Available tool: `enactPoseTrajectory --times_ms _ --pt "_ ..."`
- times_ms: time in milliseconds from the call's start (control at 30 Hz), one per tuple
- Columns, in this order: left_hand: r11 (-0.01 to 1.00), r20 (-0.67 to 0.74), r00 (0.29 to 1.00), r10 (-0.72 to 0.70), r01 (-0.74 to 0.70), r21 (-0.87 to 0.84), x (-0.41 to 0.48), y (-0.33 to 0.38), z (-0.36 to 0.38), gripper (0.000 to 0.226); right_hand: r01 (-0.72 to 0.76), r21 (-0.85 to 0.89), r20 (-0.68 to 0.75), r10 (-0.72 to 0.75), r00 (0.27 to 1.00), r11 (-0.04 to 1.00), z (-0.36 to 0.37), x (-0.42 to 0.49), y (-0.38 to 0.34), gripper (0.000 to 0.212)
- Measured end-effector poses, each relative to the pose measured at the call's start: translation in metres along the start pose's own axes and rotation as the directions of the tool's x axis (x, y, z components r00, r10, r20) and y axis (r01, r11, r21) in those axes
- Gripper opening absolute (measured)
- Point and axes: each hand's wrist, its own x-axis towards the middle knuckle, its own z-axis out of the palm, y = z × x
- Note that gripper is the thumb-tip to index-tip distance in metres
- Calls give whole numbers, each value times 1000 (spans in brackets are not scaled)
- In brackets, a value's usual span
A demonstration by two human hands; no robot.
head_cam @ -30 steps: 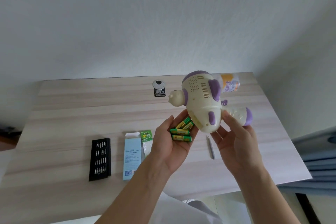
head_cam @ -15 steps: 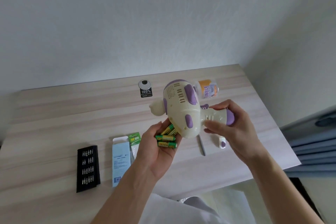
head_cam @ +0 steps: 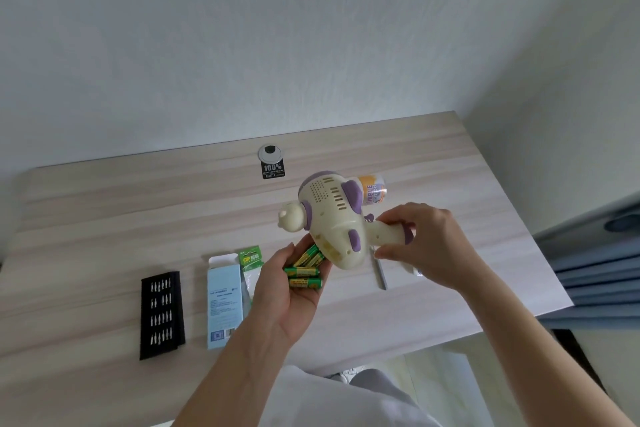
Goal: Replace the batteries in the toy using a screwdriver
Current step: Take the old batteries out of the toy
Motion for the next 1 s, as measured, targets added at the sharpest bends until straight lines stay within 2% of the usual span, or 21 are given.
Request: enactPoseTrajectory --times_ms 167,300,433,533,600,700,833,1000 --pt "998 -58 998 40 -37 56 11 3 -3 28 -19 -30 35 20 999 999 25 8 16 37" --pt "993 -101 994 48 -37 112 26 3 -9 30 -133 3 35 132 991 991 56 16 30 35" --pt "989 -141 986 84 -66 130 45 2 -14 33 -215 45 100 210 973 976 89 19 47 16" --pt "979 -130 987 95 -69 192 58 2 -19 34 -267 212 96 252 963 940 118 15 61 32" --pt "976 -118 989 88 -62 210 66 2 -24 34 -314 308 90 301 949 898 138 13 70 31" --pt "990 -79 994 76 -65 128 72 8 -33 34 -379 405 112 366 924 832 159 9 82 33" --pt "999 -68 997 46 -46 11 70 19 -48 29 -381 518 115 379 918 766 172 11 86 28" --pt "999 -81 996 37 -37 9 65 22 -64 27 -400 521 117 401 908 754 181 14 90 26"
